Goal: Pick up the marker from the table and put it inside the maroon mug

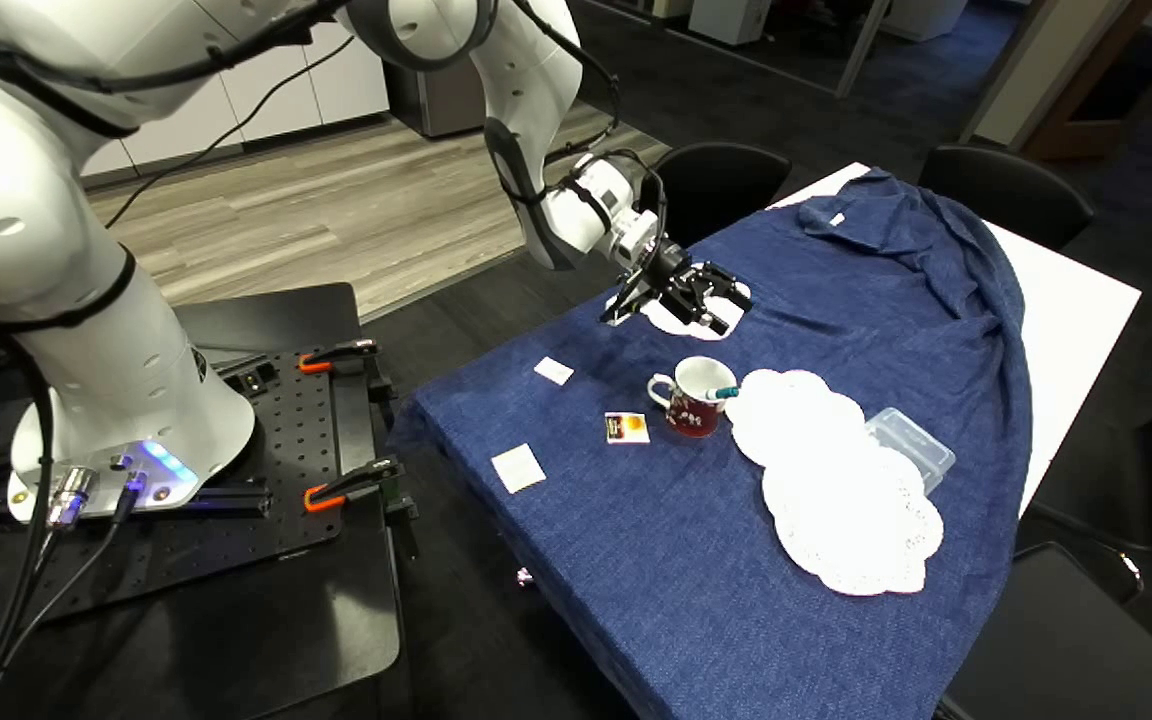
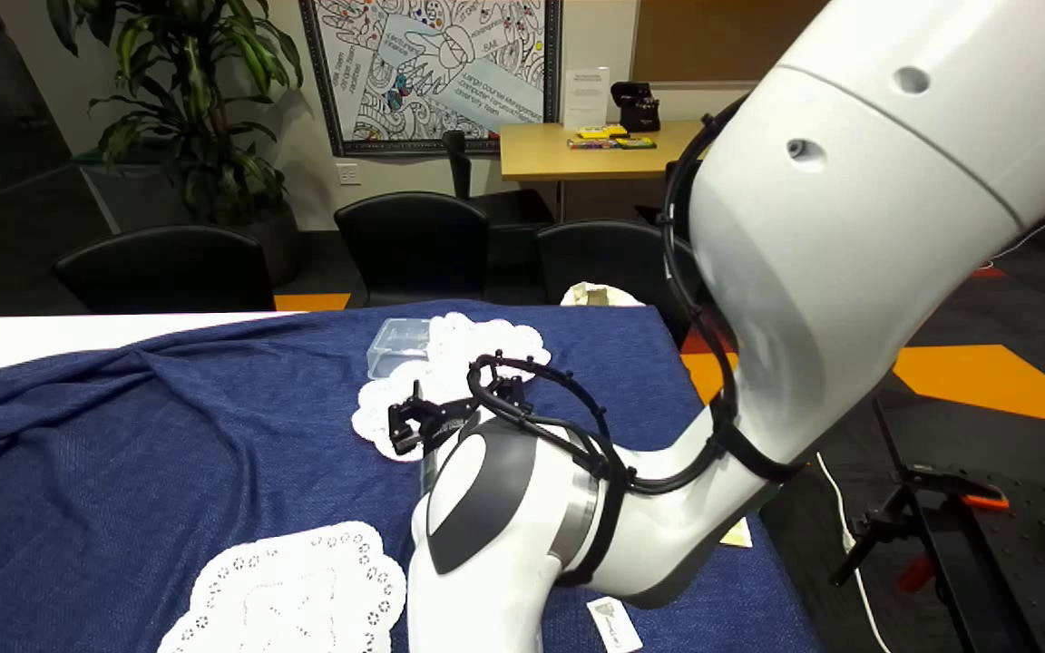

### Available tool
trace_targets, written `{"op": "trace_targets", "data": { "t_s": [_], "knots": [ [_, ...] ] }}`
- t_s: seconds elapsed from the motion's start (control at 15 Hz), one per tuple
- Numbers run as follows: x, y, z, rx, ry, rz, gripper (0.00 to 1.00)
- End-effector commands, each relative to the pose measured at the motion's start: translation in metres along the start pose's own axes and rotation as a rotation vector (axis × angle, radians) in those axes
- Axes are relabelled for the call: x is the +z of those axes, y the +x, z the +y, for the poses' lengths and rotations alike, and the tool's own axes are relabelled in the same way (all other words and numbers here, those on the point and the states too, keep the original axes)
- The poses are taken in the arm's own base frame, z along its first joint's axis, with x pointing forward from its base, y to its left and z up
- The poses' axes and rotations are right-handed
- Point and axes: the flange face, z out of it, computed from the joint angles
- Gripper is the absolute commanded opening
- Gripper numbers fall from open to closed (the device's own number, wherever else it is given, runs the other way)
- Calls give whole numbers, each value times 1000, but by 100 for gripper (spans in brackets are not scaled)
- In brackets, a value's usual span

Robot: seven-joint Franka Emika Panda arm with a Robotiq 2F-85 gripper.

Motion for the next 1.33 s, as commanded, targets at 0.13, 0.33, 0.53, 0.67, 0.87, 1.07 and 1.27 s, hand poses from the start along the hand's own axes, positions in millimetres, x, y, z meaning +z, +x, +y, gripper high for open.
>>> {"op": "trace_targets", "data": {
  "t_s": [0.13, 0.33, 0.53, 0.67, 0.87, 1.07, 1.27],
  "knots": [
    [-30, 58, 24, 94, -25, 110, 100],
    [-47, 90, 39, 140, -58, 165, 100],
    [-62, 116, 53, 173, -94, 206, 100],
    [-68, 127, 61, 187, -107, 217, 100],
    [-66, 121, 46, 166, -98, 211, 100],
    [-66, 115, 46, 158, -98, 209, 100],
    [-65, 113, 46, 155, -99, 209, 100]
  ]
}}
